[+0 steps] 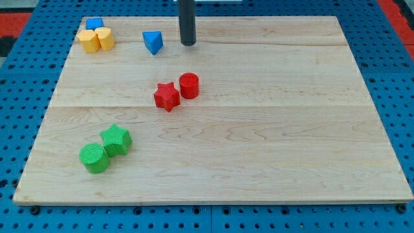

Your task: Push the blue triangle towards top left

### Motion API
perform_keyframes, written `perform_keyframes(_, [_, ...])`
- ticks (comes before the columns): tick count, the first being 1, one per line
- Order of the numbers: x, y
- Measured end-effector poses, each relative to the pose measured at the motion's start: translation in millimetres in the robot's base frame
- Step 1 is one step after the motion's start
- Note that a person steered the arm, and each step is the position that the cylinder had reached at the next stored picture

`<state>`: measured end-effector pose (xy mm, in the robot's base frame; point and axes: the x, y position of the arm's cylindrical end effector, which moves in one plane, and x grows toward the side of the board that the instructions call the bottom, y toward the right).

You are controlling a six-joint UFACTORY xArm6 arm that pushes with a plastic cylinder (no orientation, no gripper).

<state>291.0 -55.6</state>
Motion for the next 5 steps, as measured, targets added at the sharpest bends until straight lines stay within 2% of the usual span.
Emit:
perform_keyframes(1, [-5.6, -63.3])
perform_keyframes(2, [-18.6, -68.9])
perform_keyframes(3, [-23.5, -33.7])
perform_keyframes(5, [-37.6, -123.8])
